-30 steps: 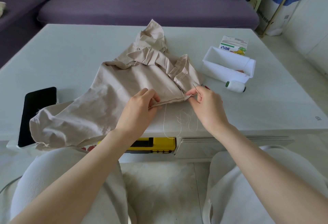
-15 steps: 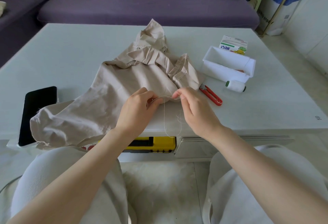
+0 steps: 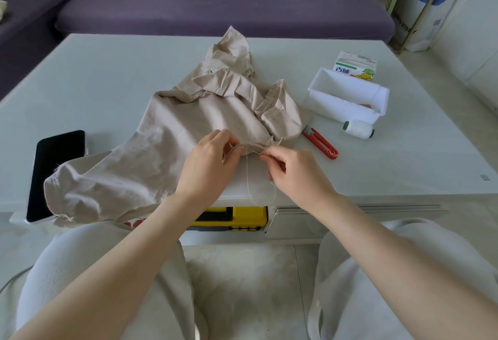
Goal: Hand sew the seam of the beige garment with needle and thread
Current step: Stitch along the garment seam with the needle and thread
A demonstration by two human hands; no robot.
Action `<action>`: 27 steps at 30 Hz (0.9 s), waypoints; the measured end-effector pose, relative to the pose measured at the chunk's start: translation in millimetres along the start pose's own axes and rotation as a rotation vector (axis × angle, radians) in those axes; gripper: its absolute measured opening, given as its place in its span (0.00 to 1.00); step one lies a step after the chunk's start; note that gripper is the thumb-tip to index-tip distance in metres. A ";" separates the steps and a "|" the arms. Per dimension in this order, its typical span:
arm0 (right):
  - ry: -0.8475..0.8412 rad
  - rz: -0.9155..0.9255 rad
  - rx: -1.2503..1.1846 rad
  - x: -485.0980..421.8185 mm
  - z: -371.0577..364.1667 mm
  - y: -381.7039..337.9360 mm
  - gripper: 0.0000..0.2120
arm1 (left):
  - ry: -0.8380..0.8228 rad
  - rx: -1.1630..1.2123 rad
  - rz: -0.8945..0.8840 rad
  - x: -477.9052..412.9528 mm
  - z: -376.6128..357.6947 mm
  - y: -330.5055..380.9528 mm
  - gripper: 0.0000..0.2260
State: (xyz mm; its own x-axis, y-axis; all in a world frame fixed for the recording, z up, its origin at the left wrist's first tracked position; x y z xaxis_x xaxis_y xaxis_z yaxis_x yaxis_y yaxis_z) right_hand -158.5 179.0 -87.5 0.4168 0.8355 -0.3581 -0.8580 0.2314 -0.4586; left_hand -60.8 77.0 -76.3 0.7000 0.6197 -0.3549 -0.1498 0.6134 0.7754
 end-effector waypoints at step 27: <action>0.064 0.002 0.012 -0.2 0.2 -6.8 0.08 | 0.004 0.015 0.008 1.4 -1.2 -0.1 0.05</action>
State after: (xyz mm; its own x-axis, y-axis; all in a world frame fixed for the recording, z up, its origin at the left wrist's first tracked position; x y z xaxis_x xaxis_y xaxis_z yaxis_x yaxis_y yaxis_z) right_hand -152.8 177.4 -84.2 0.4329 0.8023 -0.4110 -0.8623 0.2356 -0.4483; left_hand -60.7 78.3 -77.5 0.6958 0.6268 -0.3506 -0.1450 0.6007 0.7862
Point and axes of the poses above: each hand's wrist, its own x-axis away from the middle knuckle, its own z-axis out of the back of the hand, y = z × x, the point moved 10 cm from there along -x, towards the middle knuckle, and after that the axes turned 13 degrees about x, right-handed, at the moved point
